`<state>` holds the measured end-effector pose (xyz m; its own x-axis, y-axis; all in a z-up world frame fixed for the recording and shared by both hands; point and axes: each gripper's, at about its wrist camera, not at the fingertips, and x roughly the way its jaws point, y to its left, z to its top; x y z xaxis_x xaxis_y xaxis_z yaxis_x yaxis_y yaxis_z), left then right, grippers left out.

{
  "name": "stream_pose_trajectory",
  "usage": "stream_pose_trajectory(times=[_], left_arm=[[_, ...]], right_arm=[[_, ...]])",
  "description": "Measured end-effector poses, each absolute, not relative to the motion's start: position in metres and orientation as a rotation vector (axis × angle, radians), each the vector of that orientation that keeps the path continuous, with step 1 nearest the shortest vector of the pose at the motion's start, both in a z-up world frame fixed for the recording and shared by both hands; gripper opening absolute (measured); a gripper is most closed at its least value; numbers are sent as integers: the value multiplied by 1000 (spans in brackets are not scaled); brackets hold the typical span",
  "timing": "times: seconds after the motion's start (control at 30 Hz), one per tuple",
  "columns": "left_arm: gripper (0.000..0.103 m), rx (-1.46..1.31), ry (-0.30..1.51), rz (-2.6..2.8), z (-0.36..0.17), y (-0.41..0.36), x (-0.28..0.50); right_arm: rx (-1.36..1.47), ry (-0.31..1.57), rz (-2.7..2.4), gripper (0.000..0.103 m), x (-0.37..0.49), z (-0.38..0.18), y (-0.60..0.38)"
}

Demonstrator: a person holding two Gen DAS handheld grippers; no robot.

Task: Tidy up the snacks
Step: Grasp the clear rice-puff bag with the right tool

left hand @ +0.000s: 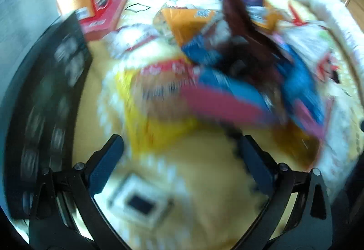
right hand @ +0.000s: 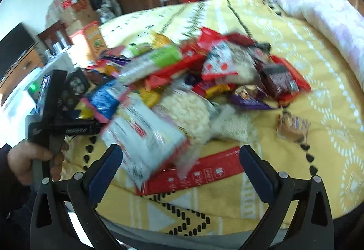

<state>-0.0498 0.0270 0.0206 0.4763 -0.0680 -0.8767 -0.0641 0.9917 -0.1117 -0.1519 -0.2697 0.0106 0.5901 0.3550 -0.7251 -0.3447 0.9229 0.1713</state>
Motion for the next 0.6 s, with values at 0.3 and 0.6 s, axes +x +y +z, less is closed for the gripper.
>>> stream_pose_trajectory(times=[0.3, 0.6], left_arm=[[99, -126, 980, -48, 65, 29, -116], [99, -99, 838, -183, 113, 3, -94]], right_arm=[[-384, 835, 546, 103, -162, -7, -197], [-590, 782, 474, 82, -149, -39, -170]])
